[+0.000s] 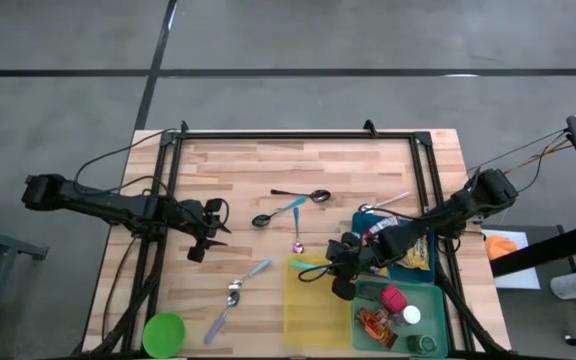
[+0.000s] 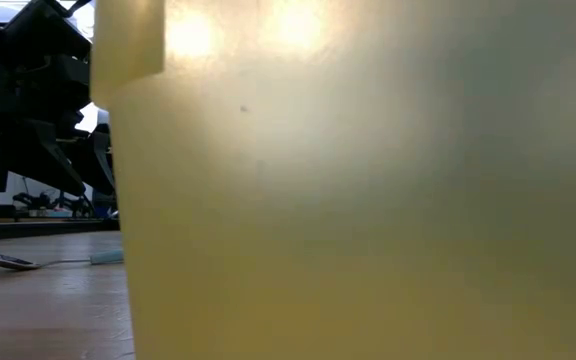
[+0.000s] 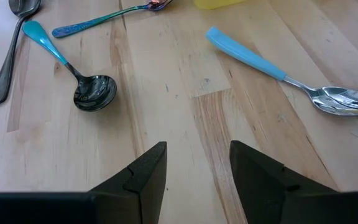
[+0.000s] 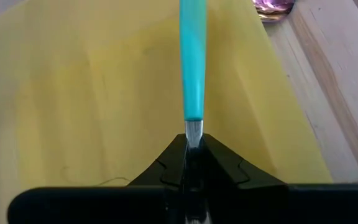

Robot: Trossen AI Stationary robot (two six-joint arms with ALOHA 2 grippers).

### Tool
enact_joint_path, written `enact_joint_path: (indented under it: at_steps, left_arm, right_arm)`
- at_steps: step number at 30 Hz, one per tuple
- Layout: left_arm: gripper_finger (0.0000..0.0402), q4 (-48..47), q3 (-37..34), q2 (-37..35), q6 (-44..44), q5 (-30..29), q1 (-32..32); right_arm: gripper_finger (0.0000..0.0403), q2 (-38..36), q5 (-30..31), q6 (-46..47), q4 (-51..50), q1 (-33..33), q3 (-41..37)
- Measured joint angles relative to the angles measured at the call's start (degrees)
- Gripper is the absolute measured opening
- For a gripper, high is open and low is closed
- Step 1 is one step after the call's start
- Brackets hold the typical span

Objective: Pick & Place Food Item
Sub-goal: Put the light blue spoon into the yellow bin, then put the black spoon into the yellow bin

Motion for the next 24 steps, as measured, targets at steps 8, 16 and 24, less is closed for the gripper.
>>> enact_joint_path:
  at_steps: [8, 16, 24]
  left_arm:
    - [0.0174, 0.00, 0.00, 0.00, 0.00, -0.01, 0.01]
    - [0.0174, 0.00, 0.00, 0.02, -0.02, 0.01, -0.01]
    - [0.0174, 0.00, 0.00, 0.02, -0.04, -0.01, 0.01]
  right_arm:
    - [0.0079, 0.02, 1.36, 1.58, 0.41, 0.02, -0.42]
    - [0.0132, 0.02, 2.87, 1.51, 0.53, 0.02, -0.42]
    - [0.0134, -0.54, 3.71, 0.13, -0.07, -0.13, 3.26]
